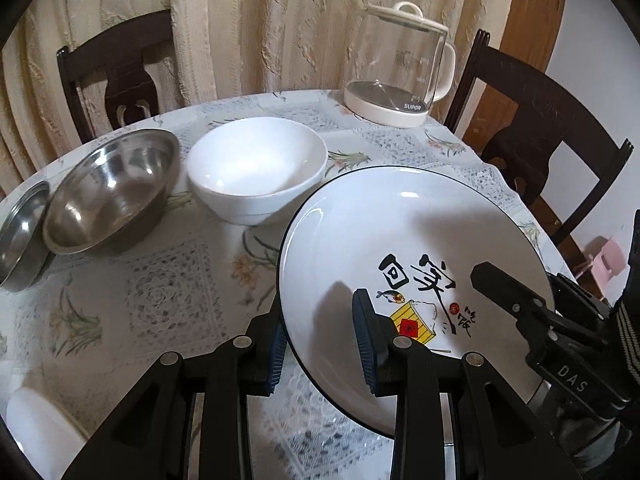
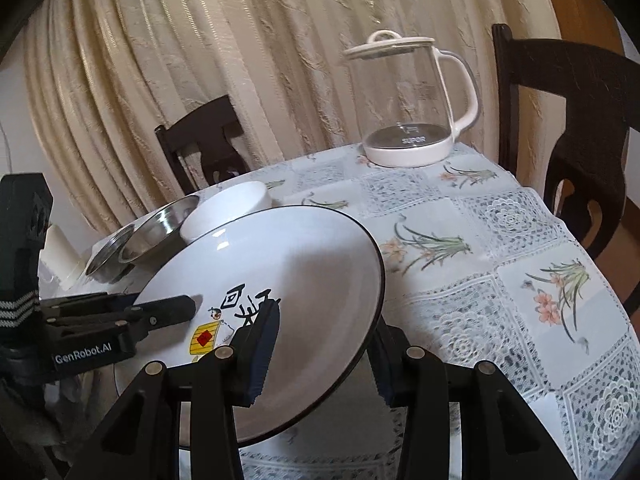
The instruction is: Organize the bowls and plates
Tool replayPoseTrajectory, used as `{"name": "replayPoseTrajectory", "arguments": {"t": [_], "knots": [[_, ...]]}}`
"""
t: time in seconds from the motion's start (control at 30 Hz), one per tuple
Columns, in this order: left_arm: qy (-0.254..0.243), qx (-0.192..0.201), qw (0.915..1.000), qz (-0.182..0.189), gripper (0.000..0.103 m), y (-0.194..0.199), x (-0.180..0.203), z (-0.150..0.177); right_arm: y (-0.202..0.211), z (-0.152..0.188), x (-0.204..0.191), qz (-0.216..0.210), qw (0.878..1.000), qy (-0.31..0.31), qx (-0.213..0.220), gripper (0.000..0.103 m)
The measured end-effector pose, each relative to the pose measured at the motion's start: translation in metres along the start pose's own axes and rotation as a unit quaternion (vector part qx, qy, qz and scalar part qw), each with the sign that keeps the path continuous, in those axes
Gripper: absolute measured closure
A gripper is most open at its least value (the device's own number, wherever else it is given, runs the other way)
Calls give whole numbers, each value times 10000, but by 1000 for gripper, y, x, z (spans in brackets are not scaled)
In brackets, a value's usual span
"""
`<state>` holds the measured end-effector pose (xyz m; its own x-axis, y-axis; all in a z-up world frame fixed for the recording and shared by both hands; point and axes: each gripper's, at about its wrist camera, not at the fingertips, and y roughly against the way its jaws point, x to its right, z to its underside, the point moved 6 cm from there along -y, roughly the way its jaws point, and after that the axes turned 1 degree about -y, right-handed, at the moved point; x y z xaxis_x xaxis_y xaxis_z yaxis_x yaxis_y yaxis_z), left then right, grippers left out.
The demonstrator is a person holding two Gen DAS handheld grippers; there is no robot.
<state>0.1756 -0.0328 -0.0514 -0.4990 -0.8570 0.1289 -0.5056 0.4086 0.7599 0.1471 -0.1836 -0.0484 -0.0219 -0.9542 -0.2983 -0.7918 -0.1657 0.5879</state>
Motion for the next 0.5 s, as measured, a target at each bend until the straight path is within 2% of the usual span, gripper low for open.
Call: {"name": "replayPoseTrajectory", "arguments": {"t": [0.5], "knots": [[371,375,9984,-197,71,58,-31,28,20,13,-47,-526,9986,29,-4,58]]}}
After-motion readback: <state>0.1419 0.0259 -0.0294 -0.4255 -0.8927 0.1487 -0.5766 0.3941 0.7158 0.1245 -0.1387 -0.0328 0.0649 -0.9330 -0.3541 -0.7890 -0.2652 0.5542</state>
